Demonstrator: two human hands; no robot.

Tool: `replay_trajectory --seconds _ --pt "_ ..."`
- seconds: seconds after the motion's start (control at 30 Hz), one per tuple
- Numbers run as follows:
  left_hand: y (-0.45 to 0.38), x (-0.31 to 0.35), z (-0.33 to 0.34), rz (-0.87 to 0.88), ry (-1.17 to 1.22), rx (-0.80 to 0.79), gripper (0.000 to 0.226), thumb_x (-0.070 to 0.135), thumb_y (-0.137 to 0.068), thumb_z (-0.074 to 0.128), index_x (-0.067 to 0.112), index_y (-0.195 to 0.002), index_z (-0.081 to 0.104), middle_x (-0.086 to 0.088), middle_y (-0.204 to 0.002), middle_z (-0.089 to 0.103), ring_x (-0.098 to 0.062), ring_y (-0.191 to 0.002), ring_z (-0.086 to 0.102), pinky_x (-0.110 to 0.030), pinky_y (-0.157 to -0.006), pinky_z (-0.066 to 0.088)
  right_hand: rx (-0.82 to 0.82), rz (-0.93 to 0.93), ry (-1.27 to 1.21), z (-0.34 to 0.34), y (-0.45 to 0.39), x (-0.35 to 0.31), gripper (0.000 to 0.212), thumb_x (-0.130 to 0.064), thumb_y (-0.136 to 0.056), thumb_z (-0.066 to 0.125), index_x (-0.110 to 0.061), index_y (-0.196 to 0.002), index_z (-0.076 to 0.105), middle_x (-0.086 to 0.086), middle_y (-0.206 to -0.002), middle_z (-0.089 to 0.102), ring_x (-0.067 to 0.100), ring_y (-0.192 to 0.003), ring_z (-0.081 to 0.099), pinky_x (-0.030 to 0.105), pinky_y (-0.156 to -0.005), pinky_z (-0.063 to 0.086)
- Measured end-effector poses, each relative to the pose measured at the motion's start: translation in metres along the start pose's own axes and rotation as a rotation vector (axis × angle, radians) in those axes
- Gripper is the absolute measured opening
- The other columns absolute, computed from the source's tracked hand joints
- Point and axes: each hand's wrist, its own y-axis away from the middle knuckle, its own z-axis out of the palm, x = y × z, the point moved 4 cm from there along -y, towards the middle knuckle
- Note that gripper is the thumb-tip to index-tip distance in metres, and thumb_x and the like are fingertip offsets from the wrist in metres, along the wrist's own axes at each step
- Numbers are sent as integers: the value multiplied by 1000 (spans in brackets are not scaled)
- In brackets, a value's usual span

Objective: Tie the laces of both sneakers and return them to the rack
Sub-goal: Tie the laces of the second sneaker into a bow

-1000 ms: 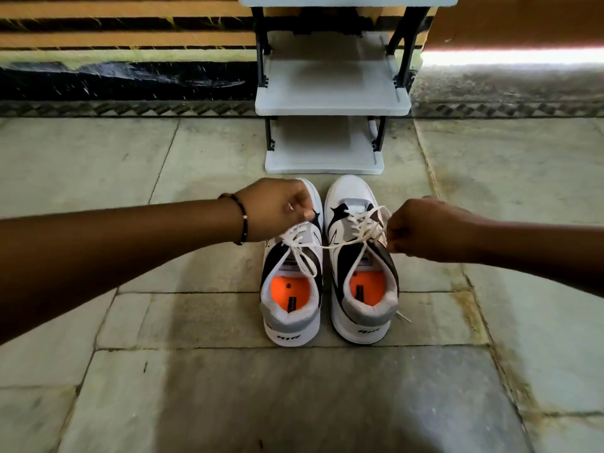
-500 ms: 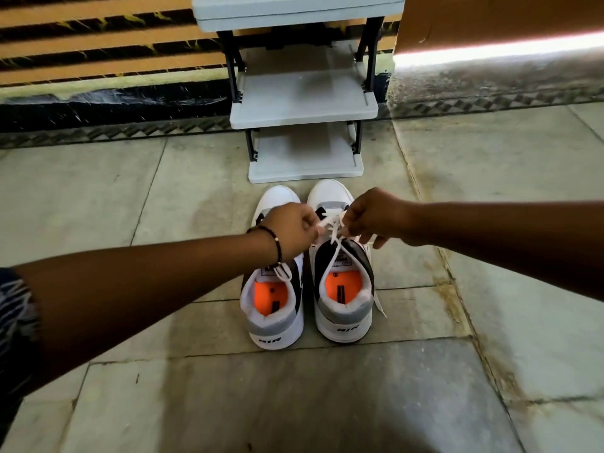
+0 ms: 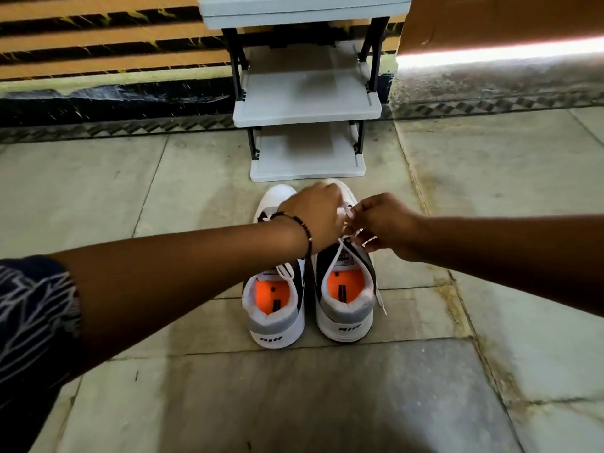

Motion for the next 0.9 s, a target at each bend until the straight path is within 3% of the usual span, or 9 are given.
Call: replay_trajectory --seconds 0.07,0.13,0.2,0.27,0.37,0.53,0.63,0.77,0.9 --pt "-1 -8 19 -138 -23 -196 29 34 -88 50 10 -100 62 -11 -105 65 -30 -99 59 -34 -85 47 39 10 -6 -5 1 1 14 2 -87 49 -7 -80 58 8 -64 59 14 -42 49 20 -41 40" --pt "-1 -12 31 -155 66 -238 19 28 -86 54 12 -80 61 -12 -96 67 -31 -96 59 -33 -83 46 65 6 2 -9 1 0 11 -2 -88 53 -6 -81 59 8 -63 58 14 -42 48 19 -40 39" --pt "1 -13 33 -201 265 -222 24 21 -86 55 17 -63 50 -9 -76 59 -29 -84 56 -30 -74 43 71 -9 15 -11 2 -2 11 -3 -88 54 -6 -80 61 8 -62 57 15 -44 47 20 -40 38" --pt "3 -14 30 -301 561 -162 29 20 -88 54 18 -60 48 -1 -64 50 -20 -68 49 -25 -61 39 71 -29 39 -10 3 -4 12 -2 -87 53 -5 -81 64 7 -61 58 16 -45 46 20 -41 38" --pt "5 -19 11 -345 855 20 21 18 -91 51 17 -70 55 -1 -80 60 -12 -71 53 -19 -69 44 53 -98 142 -6 4 -11 12 -7 -87 57 -6 -79 66 5 -61 58 14 -45 47 19 -39 38" --pt "3 -19 -31 -116 786 253 18 18 -93 45 21 -79 56 5 -98 63 -10 -88 56 -20 -78 45 -125 -328 365 10 10 -42 10 -13 -81 68 -3 -81 65 4 -59 56 11 -44 47 16 -36 37" --pt "-6 -18 -42 -135 790 211 16 18 -94 43 19 -84 55 2 -103 60 -7 -84 53 -17 -68 40 -150 -310 335 8 8 -51 20 -15 -80 69 1 -69 65 -1 -48 52 11 -40 42 20 -40 36" --pt "-6 -31 -29 -293 816 22 19 5 -92 40 13 -101 55 -3 -104 58 -7 -77 51 -13 -57 40 -137 -155 150 4 8 -44 13 -11 -83 64 1 -82 67 -3 -48 52 13 -45 41 23 -45 36" --pt "6 -31 -16 -99 708 -75 27 -7 -87 43 7 -100 62 2 -87 65 -5 -79 58 -8 -70 48 -122 -102 52 2 17 -42 16 -15 -85 60 -3 -78 68 3 -58 47 14 -50 41 24 -48 34"
